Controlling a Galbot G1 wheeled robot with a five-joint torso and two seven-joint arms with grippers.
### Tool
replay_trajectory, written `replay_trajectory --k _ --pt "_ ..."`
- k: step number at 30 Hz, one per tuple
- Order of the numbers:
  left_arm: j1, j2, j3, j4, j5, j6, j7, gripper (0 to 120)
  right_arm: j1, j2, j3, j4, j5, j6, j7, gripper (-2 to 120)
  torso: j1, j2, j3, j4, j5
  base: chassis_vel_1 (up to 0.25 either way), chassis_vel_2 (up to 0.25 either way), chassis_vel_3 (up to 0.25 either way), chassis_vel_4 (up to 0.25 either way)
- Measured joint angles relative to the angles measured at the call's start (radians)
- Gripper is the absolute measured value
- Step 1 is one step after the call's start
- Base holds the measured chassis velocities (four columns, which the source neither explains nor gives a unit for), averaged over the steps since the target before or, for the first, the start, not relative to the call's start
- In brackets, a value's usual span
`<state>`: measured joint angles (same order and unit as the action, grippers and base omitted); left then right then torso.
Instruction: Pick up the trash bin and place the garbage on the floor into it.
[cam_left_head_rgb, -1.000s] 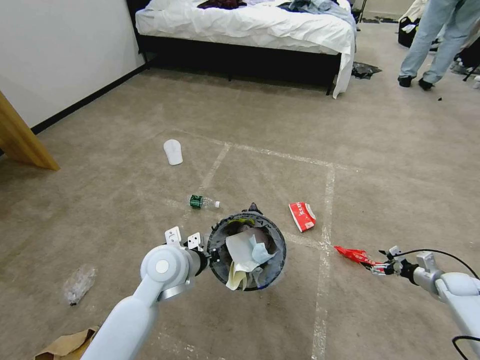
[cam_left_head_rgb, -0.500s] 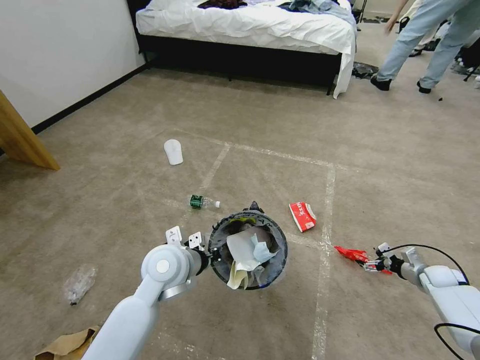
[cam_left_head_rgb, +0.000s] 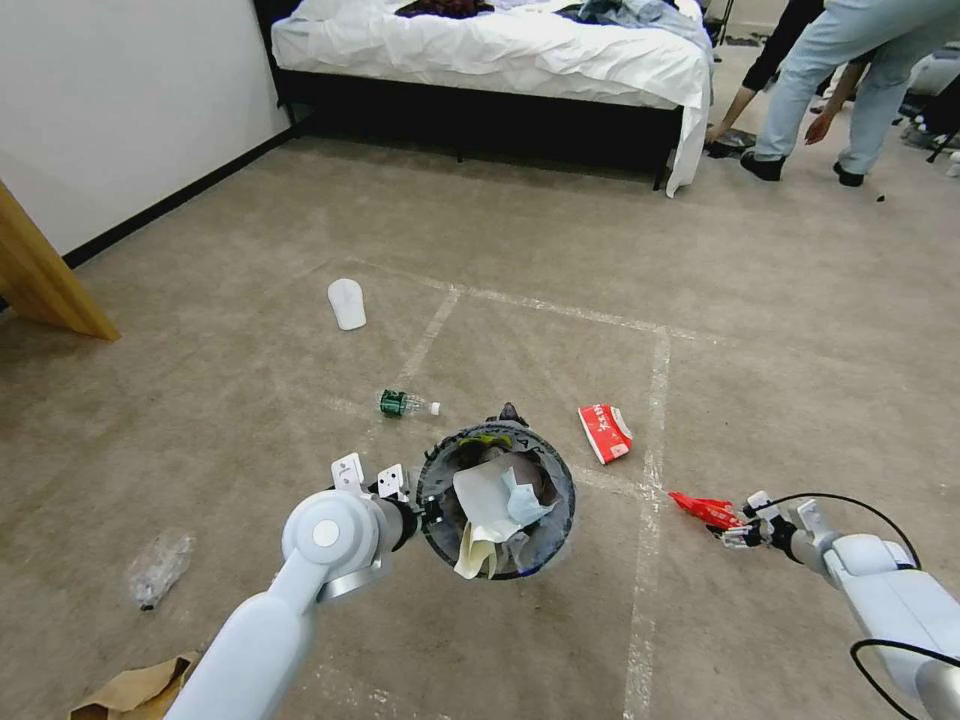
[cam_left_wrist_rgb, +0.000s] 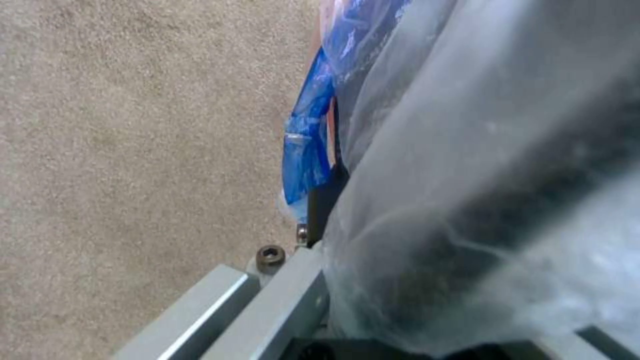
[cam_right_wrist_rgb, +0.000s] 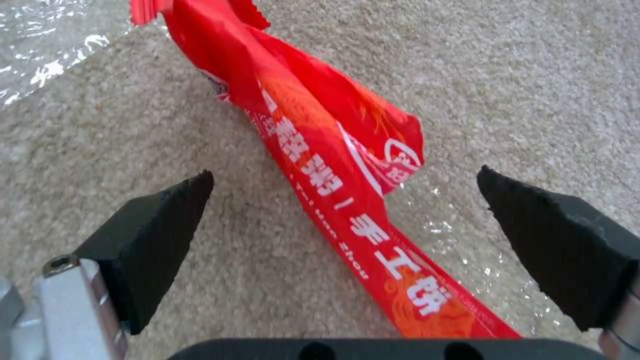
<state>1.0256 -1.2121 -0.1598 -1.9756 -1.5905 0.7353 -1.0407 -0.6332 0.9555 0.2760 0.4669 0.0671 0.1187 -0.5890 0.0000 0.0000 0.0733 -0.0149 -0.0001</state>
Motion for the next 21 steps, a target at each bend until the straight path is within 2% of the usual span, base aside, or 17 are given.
replay_trajectory --k 5,6,7,8,10,12,15,21 --pt "0.001 -0.001 0.001 0.002 0.003 0.0 0.001 0 0.004 0.01 0.001 -0.013 -0.009 0.0 0.017 96 0.0 0.0 0.0 0.0 0.0001 0.0 0.0 0.0 0.0" --pt "0.003 -0.001 0.001 0.002 0.004 0.0 0.001 0 0.005 0.013 0.002 -0.016 -0.011 0.0 0.023 89 0.0 0.0 0.0 0.0 0.0 0.0 0.0 0.0 0.0" --pt "0.003 -0.001 0.001 0.002 0.004 0.0 0.001 0 0.005 0.013 0.002 -0.016 -0.011 0.0 0.023 89 0.0 0.0 0.0 0.0 0.0 0.0 0.0 0.0 0.0" --pt "0.004 0.0 0.001 0.002 0.004 0.0 0.002 0 0.005 0.015 0.004 -0.017 -0.012 0.0 0.031 82 0.0 0.0 0.0 0.0 0.0 0.0 0.0 0.0 0.0" --pt "0.005 0.001 0.001 0.002 0.005 0.0 0.002 0 0.006 0.016 0.005 -0.019 -0.011 0.0 0.034 81 0.0 0.0 0.0 0.0 0.0 0.0 0.0 0.0 0.0" --pt "0.008 0.002 0.0 0.002 0.007 0.0 0.004 0 0.006 0.019 0.006 -0.025 -0.011 -0.001 0.041 68 0.0 0.0 0.0 0.0 0.0001 0.0 0.0 0.0 0.0" --pt "0.01 0.002 0.0 0.002 0.008 0.0 0.005 0 0.006 0.021 0.007 -0.03 -0.01 -0.002 0.043 61 0.0 0.0 0.0 0.0 0.0 0.0 0.0 0.0 0.0" --pt "0.014 0.001 -0.001 -0.001 0.011 0.0 0.006 0 0.005 0.023 0.011 -0.042 0.005 -0.005 0.051 33 0.0 0.0 0.0 0.0 0.0001 0.0 0.0 0.0 0.0"
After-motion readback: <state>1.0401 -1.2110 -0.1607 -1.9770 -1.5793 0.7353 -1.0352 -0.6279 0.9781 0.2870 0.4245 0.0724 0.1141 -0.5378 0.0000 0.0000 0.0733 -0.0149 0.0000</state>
